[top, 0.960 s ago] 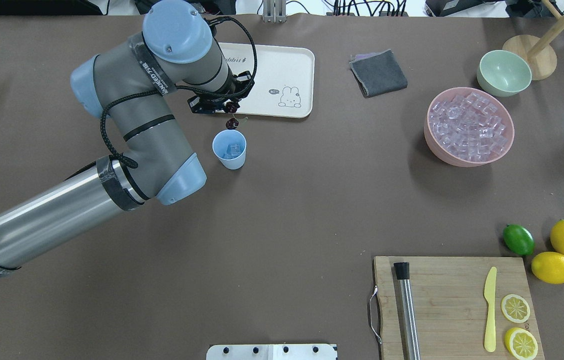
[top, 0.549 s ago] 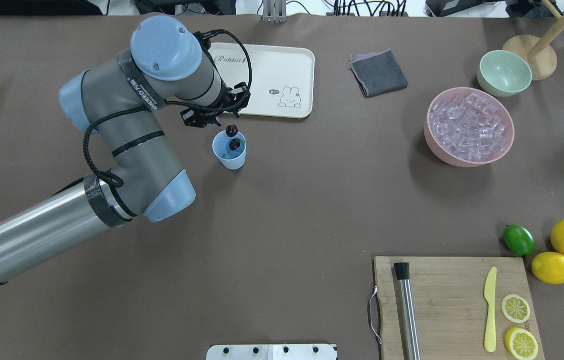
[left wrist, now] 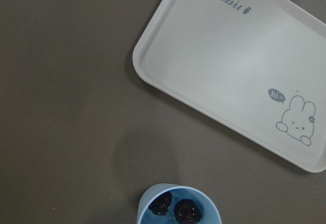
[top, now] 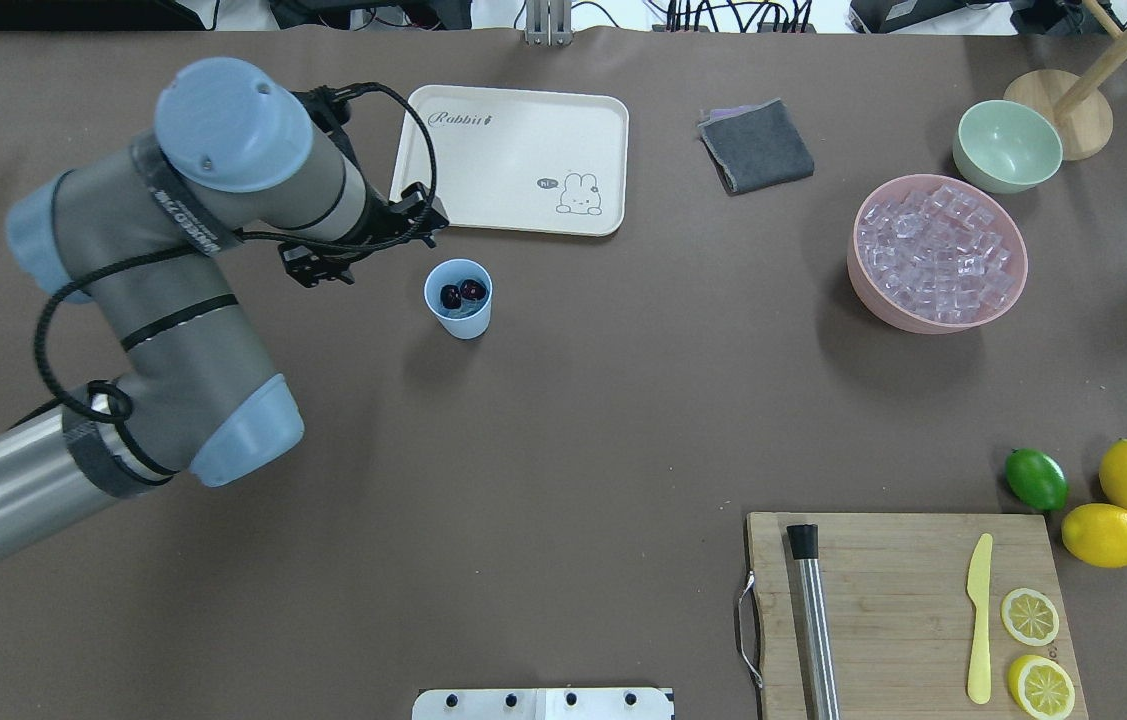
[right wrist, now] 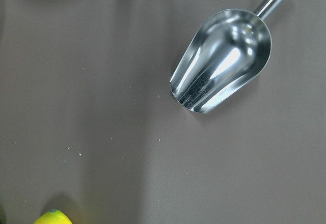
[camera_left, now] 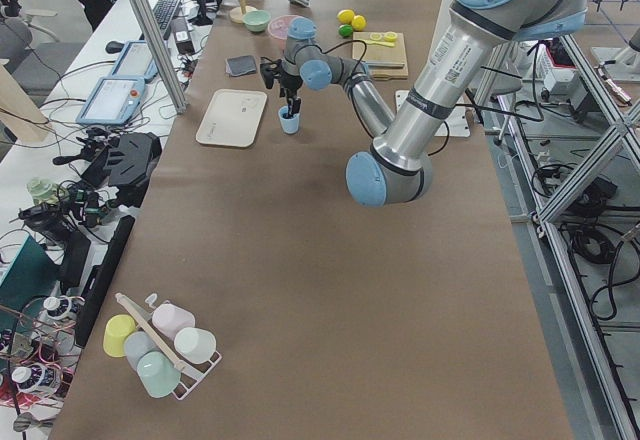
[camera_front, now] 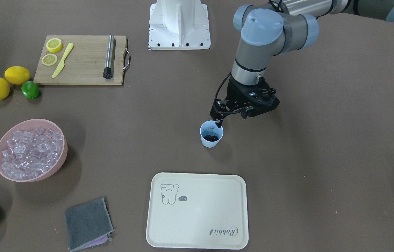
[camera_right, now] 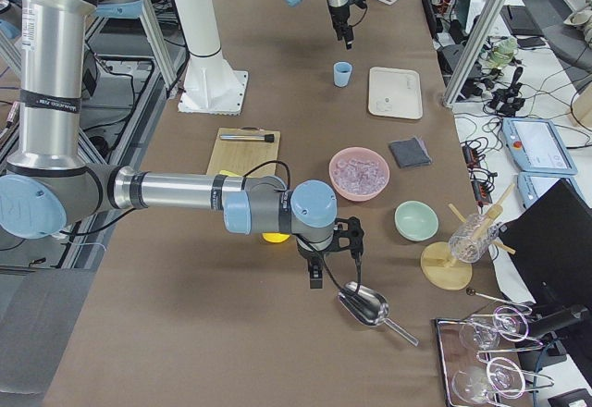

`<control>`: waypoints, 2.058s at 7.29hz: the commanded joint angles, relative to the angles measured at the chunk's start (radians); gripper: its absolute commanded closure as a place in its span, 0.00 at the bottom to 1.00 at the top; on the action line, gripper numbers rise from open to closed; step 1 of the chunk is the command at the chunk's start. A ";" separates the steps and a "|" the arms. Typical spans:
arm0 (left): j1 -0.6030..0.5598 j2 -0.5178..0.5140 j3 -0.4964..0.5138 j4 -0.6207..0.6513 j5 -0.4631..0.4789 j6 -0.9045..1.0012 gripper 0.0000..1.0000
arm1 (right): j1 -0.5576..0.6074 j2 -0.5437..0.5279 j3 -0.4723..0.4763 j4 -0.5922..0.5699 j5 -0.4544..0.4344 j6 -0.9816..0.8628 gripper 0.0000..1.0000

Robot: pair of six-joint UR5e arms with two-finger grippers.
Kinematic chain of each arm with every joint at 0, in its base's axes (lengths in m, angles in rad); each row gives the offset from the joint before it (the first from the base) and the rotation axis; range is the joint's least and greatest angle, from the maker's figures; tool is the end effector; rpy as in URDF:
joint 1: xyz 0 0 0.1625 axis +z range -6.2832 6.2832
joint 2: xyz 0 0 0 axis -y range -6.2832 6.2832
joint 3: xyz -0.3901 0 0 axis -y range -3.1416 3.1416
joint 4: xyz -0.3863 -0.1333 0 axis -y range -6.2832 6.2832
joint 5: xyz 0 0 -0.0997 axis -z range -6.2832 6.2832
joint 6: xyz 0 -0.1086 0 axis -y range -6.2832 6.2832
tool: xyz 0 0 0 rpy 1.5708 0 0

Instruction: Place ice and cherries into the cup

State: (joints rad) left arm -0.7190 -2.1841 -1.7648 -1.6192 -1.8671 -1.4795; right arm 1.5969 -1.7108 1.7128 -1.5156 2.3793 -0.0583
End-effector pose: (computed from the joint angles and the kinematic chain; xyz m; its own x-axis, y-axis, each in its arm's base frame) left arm 0.4112 -0.4950 0.1953 0.5336 -0.3512 -0.7693 0.4171 0.9006 -0.1218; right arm 0.0661 -0.4341 0.6172 0.6918 -0.0814 0.7175 0.0143 0.9950 0.0991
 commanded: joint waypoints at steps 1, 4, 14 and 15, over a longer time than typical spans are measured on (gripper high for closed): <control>-0.164 0.091 -0.088 0.145 -0.129 0.263 0.02 | 0.000 0.005 0.002 -0.002 0.001 0.003 0.00; -0.509 0.312 -0.065 0.148 -0.309 0.836 0.02 | 0.000 0.005 0.005 0.000 0.005 0.003 0.00; -1.028 0.613 0.151 0.038 -0.489 1.581 0.02 | -0.005 0.013 0.014 0.000 0.018 0.011 0.00; -1.028 0.590 0.204 0.026 -0.491 1.581 0.02 | -0.005 0.008 0.017 -0.003 0.021 0.012 0.01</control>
State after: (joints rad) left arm -1.7466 -1.5308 -1.6495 -1.5846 -2.3571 0.1006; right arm 1.5925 -1.7013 1.7289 -1.5162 2.3989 -0.0481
